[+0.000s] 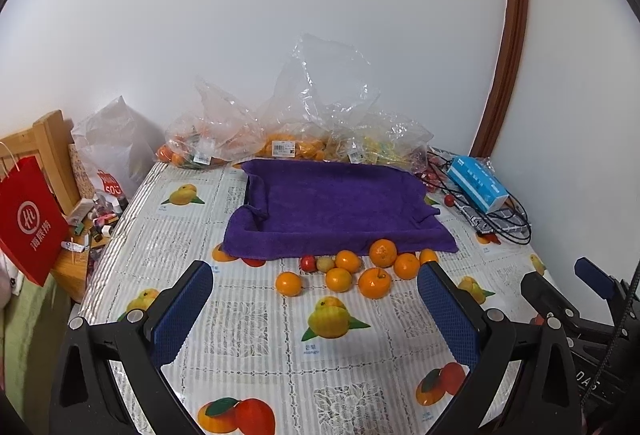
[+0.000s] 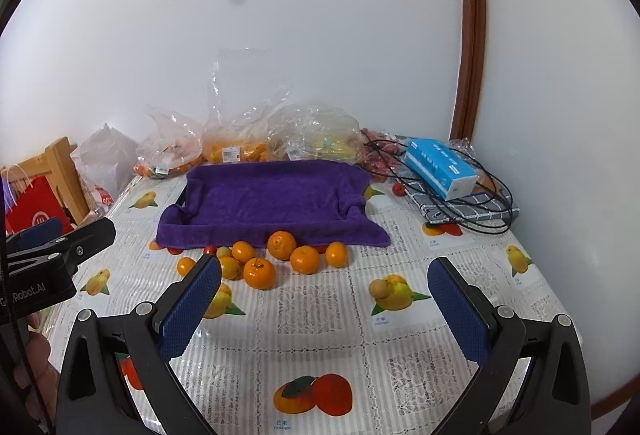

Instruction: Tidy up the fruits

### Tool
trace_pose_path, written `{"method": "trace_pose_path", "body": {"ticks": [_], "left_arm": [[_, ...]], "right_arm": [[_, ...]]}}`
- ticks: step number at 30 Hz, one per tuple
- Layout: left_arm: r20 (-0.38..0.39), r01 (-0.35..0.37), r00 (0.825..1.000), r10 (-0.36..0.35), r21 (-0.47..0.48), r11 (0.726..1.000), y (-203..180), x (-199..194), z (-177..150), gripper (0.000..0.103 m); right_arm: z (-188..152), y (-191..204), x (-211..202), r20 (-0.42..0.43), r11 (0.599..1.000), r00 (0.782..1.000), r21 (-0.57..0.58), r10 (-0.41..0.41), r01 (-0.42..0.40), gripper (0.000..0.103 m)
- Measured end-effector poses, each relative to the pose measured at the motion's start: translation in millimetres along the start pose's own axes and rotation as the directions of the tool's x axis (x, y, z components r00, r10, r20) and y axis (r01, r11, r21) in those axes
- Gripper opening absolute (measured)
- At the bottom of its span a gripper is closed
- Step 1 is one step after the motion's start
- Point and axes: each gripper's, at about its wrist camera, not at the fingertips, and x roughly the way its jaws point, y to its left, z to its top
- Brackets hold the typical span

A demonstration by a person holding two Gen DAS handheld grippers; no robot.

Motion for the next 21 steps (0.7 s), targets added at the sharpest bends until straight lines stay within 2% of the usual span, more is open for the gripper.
{"method": "trace_pose_path", "body": {"ticks": [8, 21], "left_arm": [[0.002, 0.004, 1.0, -0.004, 0.001, 1.0, 2.6, 10.5, 2.2, 0.103], [0.001, 0.001, 1.0, -0.001, 0.029, 1.0, 3.0, 23.0, 8.1, 0.103]], "right_arm": [[3.0, -1.4, 9.9, -0.014, 0.999, 1.0, 0.026, 0.025, -0.025, 0.102], [4.4, 2.3, 25.4, -0.024, 1.0, 1.0, 0.007, 0.006, -0.006, 0.102]]}}
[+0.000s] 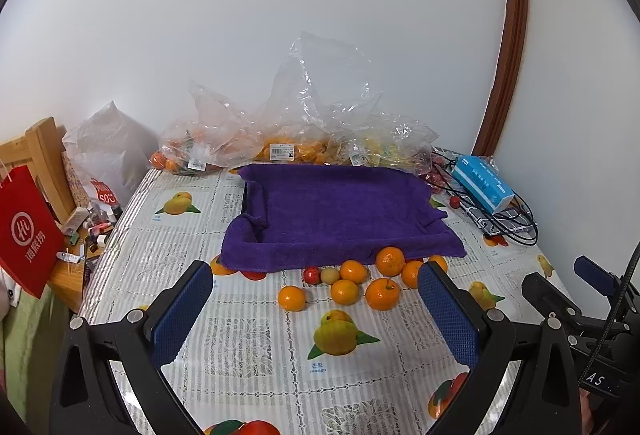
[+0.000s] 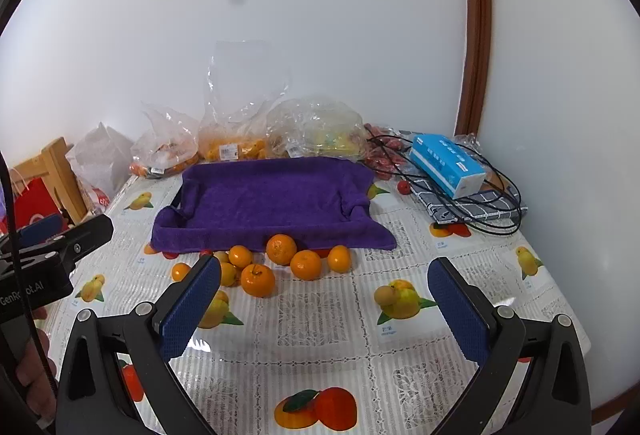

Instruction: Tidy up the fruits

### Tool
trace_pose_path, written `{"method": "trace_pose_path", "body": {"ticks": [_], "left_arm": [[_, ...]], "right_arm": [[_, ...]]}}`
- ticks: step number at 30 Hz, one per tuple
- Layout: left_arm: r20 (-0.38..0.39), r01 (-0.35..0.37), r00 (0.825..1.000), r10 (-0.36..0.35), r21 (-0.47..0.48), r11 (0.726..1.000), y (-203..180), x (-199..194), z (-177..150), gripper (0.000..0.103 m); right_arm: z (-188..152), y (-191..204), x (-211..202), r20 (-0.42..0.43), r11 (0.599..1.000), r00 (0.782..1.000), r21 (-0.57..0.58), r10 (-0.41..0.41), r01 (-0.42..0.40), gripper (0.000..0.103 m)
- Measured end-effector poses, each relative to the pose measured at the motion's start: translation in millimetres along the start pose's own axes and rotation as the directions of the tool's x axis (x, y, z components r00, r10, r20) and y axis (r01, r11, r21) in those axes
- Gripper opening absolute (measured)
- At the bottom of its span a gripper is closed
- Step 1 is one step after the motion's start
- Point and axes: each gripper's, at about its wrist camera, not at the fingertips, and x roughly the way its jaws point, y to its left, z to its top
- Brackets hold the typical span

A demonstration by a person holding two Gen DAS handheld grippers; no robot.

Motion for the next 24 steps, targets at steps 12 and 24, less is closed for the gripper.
{"method": "trace_pose_path", "body": {"ticks": [12, 24], "left_arm": [[-0.018, -0.02, 1.0, 0.02, 0.009, 1.0, 3.8, 7.4, -4.5, 0.103], [-0.001, -0.037, 0.999, 0.037, 0.0, 0.999, 7.6, 19.7, -7.4, 0.103]], "right_arm": [[-2.9, 0.4, 5.3, -0.012, 1.0, 1.0, -0.003, -0.017, 0.017, 0.102], [-2.7, -13.7, 17.4, 0.031, 0.998, 0.998, 0.039, 0.053, -0.054, 0.102]]}}
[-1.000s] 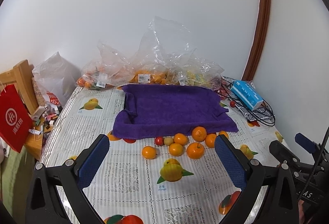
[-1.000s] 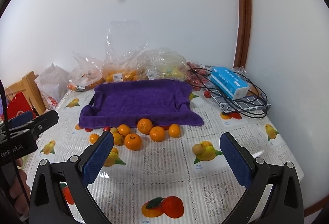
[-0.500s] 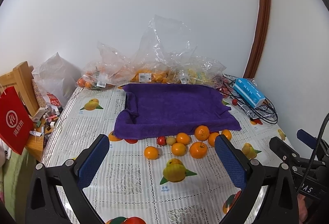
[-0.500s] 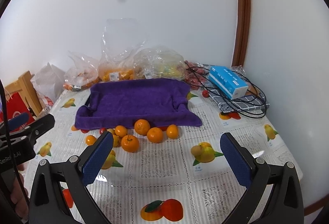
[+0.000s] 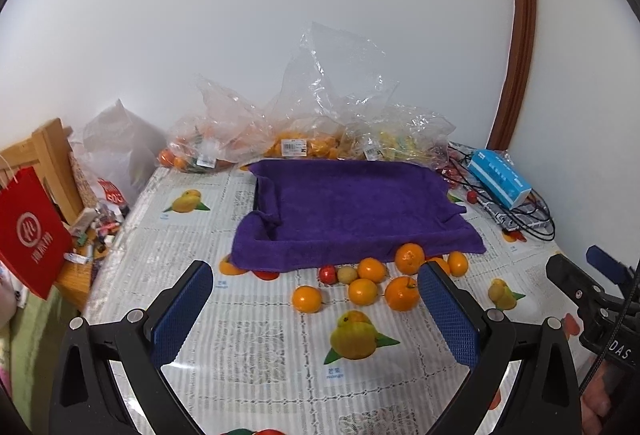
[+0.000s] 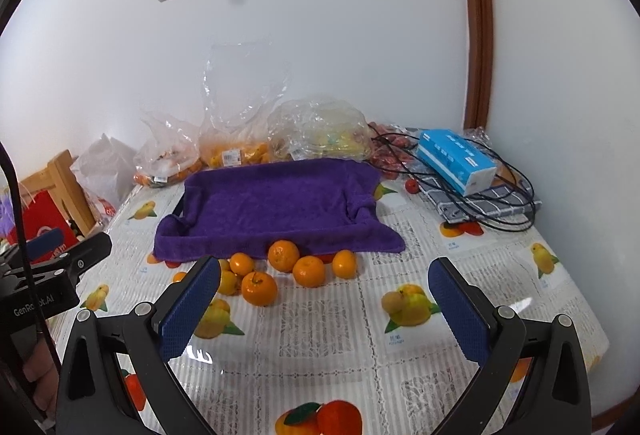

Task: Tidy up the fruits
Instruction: 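Close the right gripper on a mandarin while the left gripper grasps another mandarin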

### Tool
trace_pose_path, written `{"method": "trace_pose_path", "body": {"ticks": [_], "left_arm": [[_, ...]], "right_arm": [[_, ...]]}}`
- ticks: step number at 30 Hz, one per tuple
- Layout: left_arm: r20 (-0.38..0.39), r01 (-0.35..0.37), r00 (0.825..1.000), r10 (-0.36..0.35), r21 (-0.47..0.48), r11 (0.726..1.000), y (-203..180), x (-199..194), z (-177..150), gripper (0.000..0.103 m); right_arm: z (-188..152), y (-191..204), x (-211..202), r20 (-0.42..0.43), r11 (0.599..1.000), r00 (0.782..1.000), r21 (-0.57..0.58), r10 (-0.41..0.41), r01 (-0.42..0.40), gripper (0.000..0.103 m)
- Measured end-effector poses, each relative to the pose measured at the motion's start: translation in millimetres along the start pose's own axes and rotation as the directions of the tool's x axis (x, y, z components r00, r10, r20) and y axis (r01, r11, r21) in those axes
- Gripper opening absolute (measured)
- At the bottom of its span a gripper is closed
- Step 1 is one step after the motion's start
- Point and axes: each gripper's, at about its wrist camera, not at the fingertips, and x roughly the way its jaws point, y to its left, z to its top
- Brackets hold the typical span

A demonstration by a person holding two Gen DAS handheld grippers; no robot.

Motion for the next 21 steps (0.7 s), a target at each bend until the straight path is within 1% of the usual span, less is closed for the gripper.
{"method": "trace_pose_path", "body": {"ticks": [2, 4, 6, 9, 12, 14, 17, 19, 21], "left_arm": [[-0.013, 0.02, 1.0, -0.02, -0.016, 1.0, 2.3, 7.7, -2.5, 0.103], [-0.024, 0.038, 0.999, -0.038, -0.014, 0.999, 2.0, 14.2, -4.2, 0.103], [-0.01, 0.053, 0.999, -0.053, -0.004, 0.999, 1.5, 18.4, -6.9, 0.103], [0.001, 0.048, 0.999, -0.048, 0.009, 0.999, 0.6, 26.3, -9.9, 0.102], [-0.021, 0.042, 0.999, -0.042, 0.02, 0.999, 1.4, 37.6, -10.1, 0.102], [-0.05, 0.037, 0.998, -0.036, 0.018, 0.999, 4.2, 48.7, -10.3, 0.102], [-0.091, 0.046, 0.995, -0.047, -0.006, 0.999, 11.4, 69.5, -13.8, 0.102], [-0.116, 0.049, 0.992, -0.049, -0.004, 0.999, 14.0, 82.4, -17.1, 0.102], [-0.125, 0.041, 0.991, -0.041, -0.002, 0.999, 16.6, 91.8, -19.7, 0.102]], "right_arm": [[-2.4, -2.4, 4.8, 0.006, 1.0, 1.0, 0.0, 0.006, -0.006, 0.102], [-4.7, -4.2, 11.8, -0.011, 1.0, 1.0, 0.002, 0.004, -0.004, 0.102], [-7.1, -5.9, 19.5, -0.03, 1.0, 0.999, 0.004, 0.012, -0.012, 0.102], [-10.9, -7.2, 32.6, -0.042, 1.0, 0.999, 0.008, 0.02, -0.02, 0.102], [-12.8, -7.0, 45.2, -0.051, 1.0, 0.999, 0.002, 0.011, -0.011, 0.102], [-13.8, -6.4, 56.4, -0.066, 1.0, 0.998, -0.012, 0.001, -0.002, 0.098], [-17.9, -8.0, 74.1, -0.081, 1.0, 0.997, -0.018, -0.01, 0.008, 0.098], [-20.5, -9.2, 82.9, -0.091, 1.0, 0.996, -0.015, -0.015, 0.014, 0.097], [-23.7, -11.4, 93.2, -0.108, 1.0, 0.994, -0.005, -0.011, 0.011, 0.097]]}}
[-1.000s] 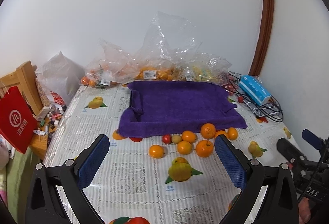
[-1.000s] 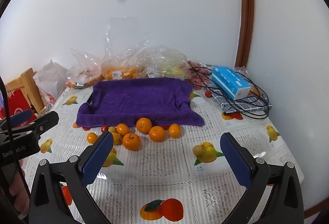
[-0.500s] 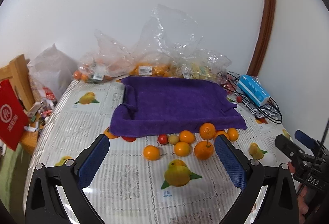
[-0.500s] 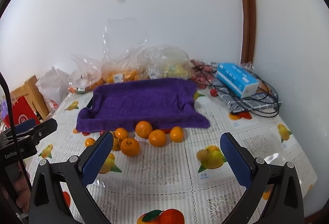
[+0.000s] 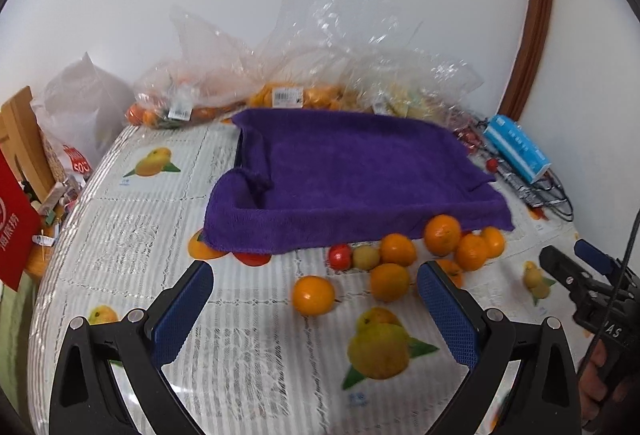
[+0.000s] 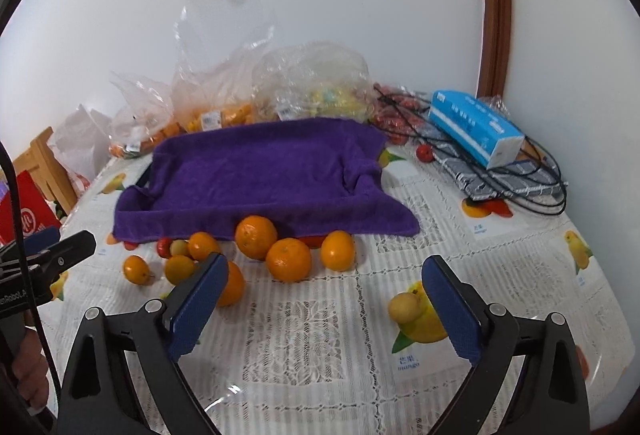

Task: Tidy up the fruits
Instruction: 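Close the right gripper on a mandarin while the left gripper grasps another mandarin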

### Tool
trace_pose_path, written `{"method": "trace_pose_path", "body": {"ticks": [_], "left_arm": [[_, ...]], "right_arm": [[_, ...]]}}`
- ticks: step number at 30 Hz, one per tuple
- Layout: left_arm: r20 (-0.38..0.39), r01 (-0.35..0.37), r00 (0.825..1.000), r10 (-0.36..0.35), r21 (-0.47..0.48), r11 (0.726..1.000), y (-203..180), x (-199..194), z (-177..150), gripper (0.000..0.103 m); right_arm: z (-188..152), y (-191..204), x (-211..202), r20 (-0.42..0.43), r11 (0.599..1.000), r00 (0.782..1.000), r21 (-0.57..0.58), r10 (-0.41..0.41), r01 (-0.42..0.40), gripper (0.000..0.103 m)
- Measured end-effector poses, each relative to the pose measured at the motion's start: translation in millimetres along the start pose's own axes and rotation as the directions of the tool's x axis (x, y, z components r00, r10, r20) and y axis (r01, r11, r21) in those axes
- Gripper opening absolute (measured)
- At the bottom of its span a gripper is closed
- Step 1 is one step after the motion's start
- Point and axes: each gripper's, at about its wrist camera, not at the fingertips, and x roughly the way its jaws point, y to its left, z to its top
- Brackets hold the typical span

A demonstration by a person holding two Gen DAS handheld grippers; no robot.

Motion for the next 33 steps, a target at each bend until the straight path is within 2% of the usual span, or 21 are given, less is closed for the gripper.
{"method": "trace_pose_path", "body": {"ticks": [3, 7, 12, 14, 16, 21, 25, 28, 30, 31, 33], "left_arm": [[-0.008, -0.015, 1.0, 0.015, 0.0, 1.0, 6.5, 11.8, -0.3, 0.102], [-0.027, -0.027, 0.999, 0.027, -0.01, 1.0, 18.1, 27.5, 1.8, 0.102], [-0.024, -0.043, 0.999, 0.042, -0.036, 0.998, 33.8, 46.5, 1.6, 0.102], [-0.022, -0.037, 0.999, 0.036, -0.039, 0.999, 35.9, 52.2, 1.5, 0.102], [-0.012, -0.027, 1.0, 0.026, -0.041, 0.999, 37.0, 56.0, 0.0, 0.102], [-0.011, -0.056, 0.998, 0.055, -0.033, 0.998, 36.8, 60.3, -2.3, 0.102], [-0.027, -0.023, 0.999, 0.022, -0.047, 0.999, 39.2, 63.8, -3.0, 0.102], [-0.041, -0.002, 0.999, 0.0, -0.046, 0.999, 38.0, 67.7, -3.9, 0.1], [-0.06, 0.015, 0.998, -0.018, -0.038, 0.999, 35.2, 71.6, -5.3, 0.094], [-0.072, 0.032, 0.997, -0.034, -0.033, 0.999, 32.8, 73.2, -6.5, 0.091], [-0.088, 0.066, 0.994, -0.068, -0.02, 0.998, 28.3, 75.0, -8.8, 0.087]], "right_arm": [[-0.3, -1.7, 13.0, -0.018, 1.0, 1.0, -0.004, 0.008, -0.008, 0.092], [0.7, -4.6, 33.1, -0.057, 1.0, 0.998, -0.017, 0.0, -0.001, 0.08], [0.7, -11.6, 52.2, -0.071, 1.0, 0.997, -0.005, 0.0, 0.0, 0.073], [0.4, -14.4, 61.2, -0.088, 1.0, 0.996, 0.002, -0.007, 0.007, 0.067], [0.7, -16.1, 70.3, -0.113, 1.0, 0.994, -0.002, -0.003, 0.003, 0.064], [1.4, -18.6, 86.6, -0.124, 1.0, 0.992, -0.002, -0.006, 0.006, 0.063], [2.6, -18.0, 101.4, -0.137, 1.0, 0.99, -0.014, -0.027, 0.026, 0.054], [0.4, -14.5, 111.4, -0.163, 0.999, 0.986, -0.035, -0.032, 0.027, 0.037], [0.0, -12.5, 114.2, -0.169, 0.999, 0.985, -0.042, -0.034, 0.028, 0.036], [0.4, -13.2, 113.8, -0.167, 0.999, 0.986, -0.036, -0.026, 0.02, 0.033], [0.8, -17.6, 114.4, -0.169, 1.0, 0.986, -0.008, 0.008, -0.009, 0.033]]}}
